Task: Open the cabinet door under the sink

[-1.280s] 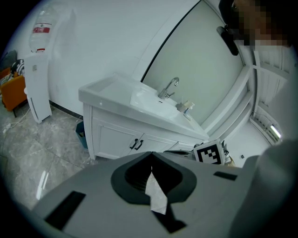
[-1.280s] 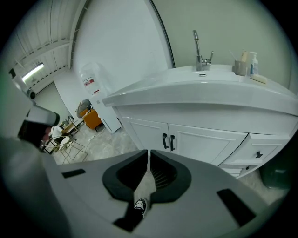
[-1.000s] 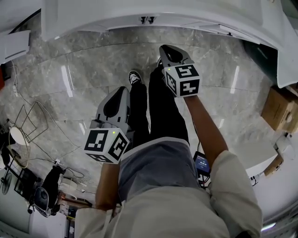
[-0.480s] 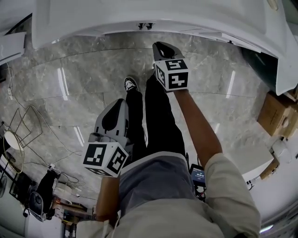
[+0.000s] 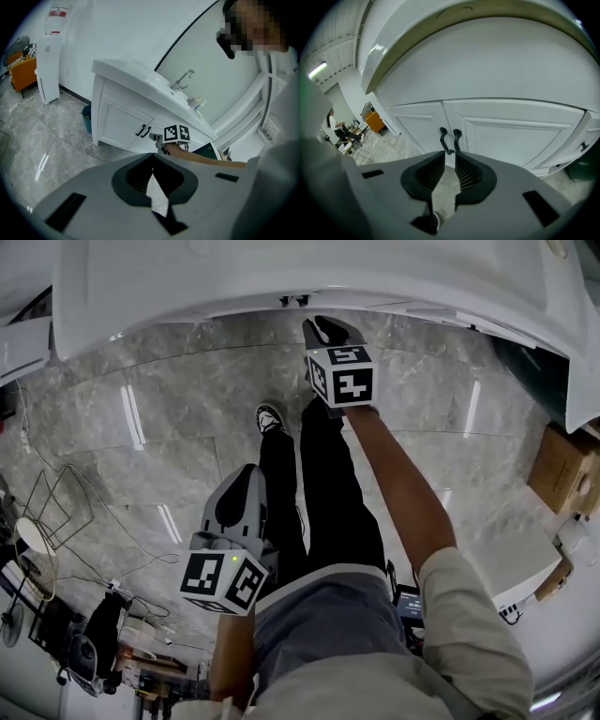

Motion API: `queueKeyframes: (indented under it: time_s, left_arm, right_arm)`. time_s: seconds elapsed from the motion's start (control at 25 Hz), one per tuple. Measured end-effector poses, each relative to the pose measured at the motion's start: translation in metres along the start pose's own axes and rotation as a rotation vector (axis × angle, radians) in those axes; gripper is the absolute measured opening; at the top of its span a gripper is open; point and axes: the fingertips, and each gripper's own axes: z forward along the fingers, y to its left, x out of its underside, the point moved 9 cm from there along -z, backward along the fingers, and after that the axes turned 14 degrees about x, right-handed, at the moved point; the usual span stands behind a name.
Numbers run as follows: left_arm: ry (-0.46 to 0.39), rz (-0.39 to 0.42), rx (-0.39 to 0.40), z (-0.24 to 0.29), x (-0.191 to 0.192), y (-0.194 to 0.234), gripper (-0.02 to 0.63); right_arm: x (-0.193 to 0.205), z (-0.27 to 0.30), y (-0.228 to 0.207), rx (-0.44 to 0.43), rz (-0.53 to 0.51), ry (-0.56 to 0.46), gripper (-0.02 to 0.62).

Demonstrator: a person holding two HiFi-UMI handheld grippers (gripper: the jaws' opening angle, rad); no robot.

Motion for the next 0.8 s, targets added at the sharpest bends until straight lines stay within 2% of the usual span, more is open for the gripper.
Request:
queueKeyframes:
  time_s: [0.28,0.8]
  left_arm:
    - [-0.012,-0.019,-0.016,-0.001,0.006,0.013,-0.002]
    - [0.028,-0.043,-0.071,-0.018,0.019,0.035,-0.002]
  right_arm:
    - [-0.004,0.027,-0.001,0.011,0.021,0.014,0.086]
    - [-0.008,0.062,0.002,0.076,0.067,0.019,0.089]
